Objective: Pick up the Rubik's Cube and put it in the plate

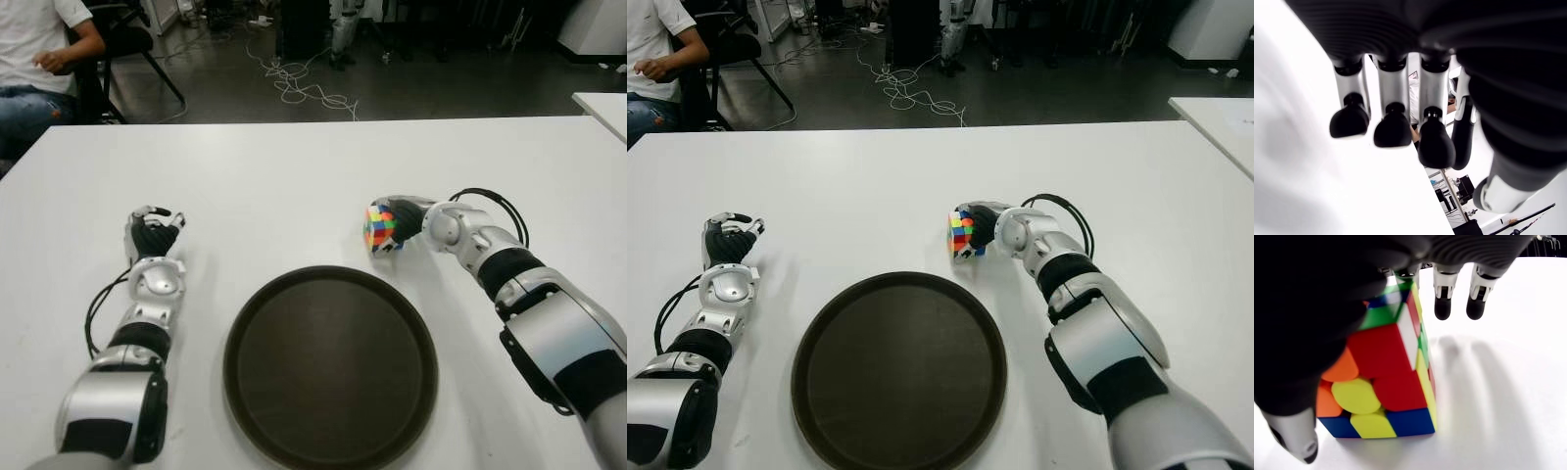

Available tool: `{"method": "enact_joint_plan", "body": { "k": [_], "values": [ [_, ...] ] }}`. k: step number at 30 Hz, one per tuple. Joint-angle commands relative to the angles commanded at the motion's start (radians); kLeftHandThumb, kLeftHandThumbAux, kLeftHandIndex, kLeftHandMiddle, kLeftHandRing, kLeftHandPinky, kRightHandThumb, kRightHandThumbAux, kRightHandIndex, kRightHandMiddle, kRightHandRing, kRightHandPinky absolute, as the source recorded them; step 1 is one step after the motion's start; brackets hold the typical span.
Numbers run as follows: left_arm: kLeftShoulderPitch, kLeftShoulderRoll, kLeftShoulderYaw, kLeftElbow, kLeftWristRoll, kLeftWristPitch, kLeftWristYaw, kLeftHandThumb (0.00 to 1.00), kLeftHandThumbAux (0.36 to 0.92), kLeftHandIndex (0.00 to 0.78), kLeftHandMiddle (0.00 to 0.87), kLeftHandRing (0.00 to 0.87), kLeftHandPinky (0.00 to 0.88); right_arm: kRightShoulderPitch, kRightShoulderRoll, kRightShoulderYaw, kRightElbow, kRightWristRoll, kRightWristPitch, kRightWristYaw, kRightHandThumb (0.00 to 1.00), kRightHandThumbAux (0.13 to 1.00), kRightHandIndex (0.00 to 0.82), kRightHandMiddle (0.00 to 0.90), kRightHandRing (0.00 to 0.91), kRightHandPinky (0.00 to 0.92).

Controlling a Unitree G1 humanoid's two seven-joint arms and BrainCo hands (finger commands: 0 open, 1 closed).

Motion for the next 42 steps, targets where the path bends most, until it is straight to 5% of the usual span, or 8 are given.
{"method": "enact_joint_plan", "body": {
  "k": [17, 19, 23, 24, 28, 34, 42],
  "values": [
    [-0.002, 0.002, 0.000, 0.002, 0.002, 0.000, -0.005, 0.711, 0.704, 0.442, 0.820, 0.819, 0.809, 0.015, -0.007, -0.005, -0.003, 0.005, -0.043, -0.060, 0.000, 0.716, 0.004, 0.030, 0.019, 0.006],
    [-0.002, 0.003, 0.000, 0.001, 0.002, 0.002, -0.005, 0.711, 0.704, 0.442, 0.819, 0.818, 0.808, 0.021, -0.006, -0.011, -0.003, 0.009, -0.052, -0.090, 0.000, 0.726, 0.026, 0.047, 0.039, 0.034],
    [-0.002, 0.001, -0.002, -0.003, 0.005, 0.010, -0.001, 0.711, 0.704, 0.442, 0.815, 0.815, 0.804, 0.039, -0.002, -0.040, -0.001, 0.033, -0.073, -0.169, 0.000, 0.812, 0.199, 0.163, 0.168, 0.197],
    [-0.002, 0.000, -0.002, -0.004, 0.005, 0.011, 0.000, 0.711, 0.704, 0.442, 0.813, 0.813, 0.802, 0.041, -0.001, -0.045, -0.001, 0.037, -0.077, -0.183, 0.240, 0.787, 0.276, 0.213, 0.222, 0.260],
    [0.000, 0.000, -0.001, -0.009, 0.003, 0.011, -0.003, 0.711, 0.704, 0.442, 0.810, 0.810, 0.800, 0.055, 0.007, -0.079, -0.003, 0.061, -0.086, -0.260, 0.594, 0.743, 0.392, 0.418, 0.435, 0.461],
    [0.001, 0.001, 0.000, -0.006, 0.002, 0.006, -0.005, 0.711, 0.704, 0.442, 0.810, 0.810, 0.800, 0.066, 0.023, -0.125, -0.001, 0.097, -0.068, -0.332, 0.687, 0.725, 0.427, 0.672, 0.672, 0.667],
    [0.001, 0.001, 0.003, -0.001, 0.001, -0.001, -0.003, 0.711, 0.704, 0.442, 0.813, 0.812, 0.803, 0.072, 0.037, -0.174, -0.001, 0.140, -0.068, -0.377, 0.701, 0.720, 0.437, 0.782, 0.768, 0.750]
  ]
}}
